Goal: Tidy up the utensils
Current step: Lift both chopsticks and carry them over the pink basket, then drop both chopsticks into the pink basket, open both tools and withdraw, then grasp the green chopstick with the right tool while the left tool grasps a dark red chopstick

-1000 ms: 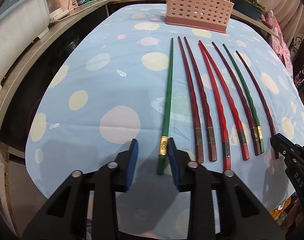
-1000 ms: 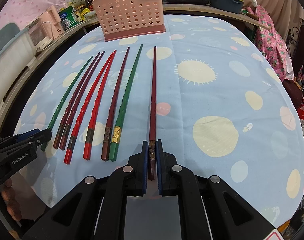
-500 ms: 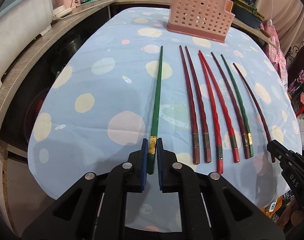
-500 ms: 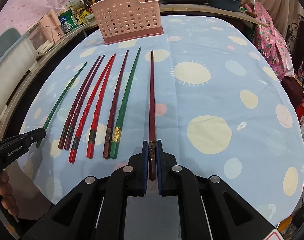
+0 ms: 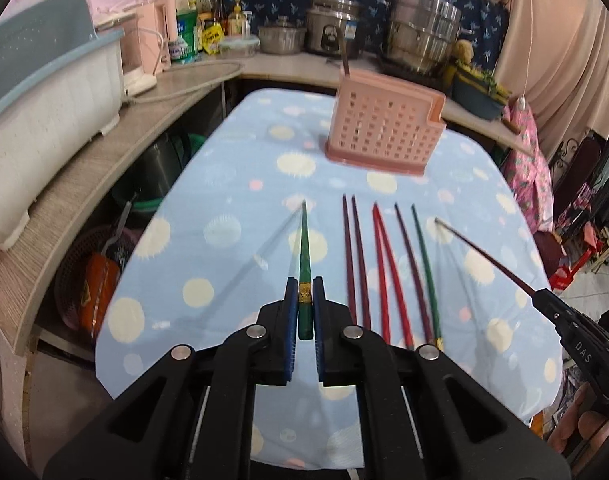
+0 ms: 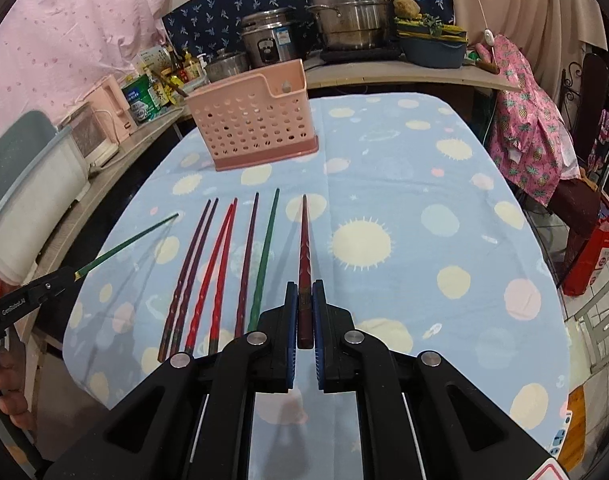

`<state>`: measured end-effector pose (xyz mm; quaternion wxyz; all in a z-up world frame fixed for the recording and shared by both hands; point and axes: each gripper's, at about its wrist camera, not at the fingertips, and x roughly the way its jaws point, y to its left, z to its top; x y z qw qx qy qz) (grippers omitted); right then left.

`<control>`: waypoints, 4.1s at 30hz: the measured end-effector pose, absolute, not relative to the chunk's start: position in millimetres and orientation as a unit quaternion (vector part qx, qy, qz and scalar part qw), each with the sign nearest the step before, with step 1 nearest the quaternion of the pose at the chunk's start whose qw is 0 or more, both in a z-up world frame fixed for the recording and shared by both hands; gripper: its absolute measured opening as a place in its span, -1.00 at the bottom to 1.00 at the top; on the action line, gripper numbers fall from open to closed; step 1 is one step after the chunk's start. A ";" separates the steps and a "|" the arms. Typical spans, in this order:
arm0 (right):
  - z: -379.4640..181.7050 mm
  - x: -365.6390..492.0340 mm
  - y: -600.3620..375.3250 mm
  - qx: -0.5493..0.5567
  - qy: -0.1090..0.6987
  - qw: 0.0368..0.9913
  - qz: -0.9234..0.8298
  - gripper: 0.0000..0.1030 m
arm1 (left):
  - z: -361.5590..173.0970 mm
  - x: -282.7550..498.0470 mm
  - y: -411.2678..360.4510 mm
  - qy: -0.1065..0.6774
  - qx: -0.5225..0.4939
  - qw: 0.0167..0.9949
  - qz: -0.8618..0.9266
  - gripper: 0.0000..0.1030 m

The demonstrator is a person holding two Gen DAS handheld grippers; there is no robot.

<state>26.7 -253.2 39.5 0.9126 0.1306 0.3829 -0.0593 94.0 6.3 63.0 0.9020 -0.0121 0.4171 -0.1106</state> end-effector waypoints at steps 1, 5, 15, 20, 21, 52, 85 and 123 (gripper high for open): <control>46.0 28.8 -254.8 0.130 0.375 0.916 -0.059 -0.87 | 69.4 96.3 6.8 0.411 -0.014 0.905 -0.111 -0.86; 73.1 39.4 -262.4 0.126 0.346 0.928 -0.059 -0.87 | 97.3 108.1 7.0 0.381 -0.022 0.918 -0.111 -0.87; 114.0 80.1 -277.2 0.127 0.299 0.944 -0.052 -0.87 | 136.8 149.6 -8.2 0.340 -0.022 0.934 -0.110 -0.87; 132.2 96.5 -283.3 0.131 0.280 0.950 -0.051 -0.87 | 154.4 167.6 -18.3 0.325 -0.023 0.938 -0.116 -0.87; 137.2 100.4 -284.7 0.129 0.275 0.951 -0.051 -0.87 | 159.1 170.6 -20.6 0.321 -0.023 0.940 -0.118 -0.86; 217.1 280.0 -297.3 0.148 0.180 0.972 -0.015 -0.87 | 243.3 326.5 -80.9 0.214 -0.049 0.969 -0.115 -0.86; 164.5 225.4 -271.1 0.117 0.241 0.963 -0.022 -0.17 | 189.1 280.1 -70.9 0.267 -0.014 0.960 -0.081 0.17; -8.9 54.4 -214.4 0.087 0.418 0.904 -0.036 -0.16 | 10.9 117.1 -14.7 0.423 0.036 0.903 -0.062 0.17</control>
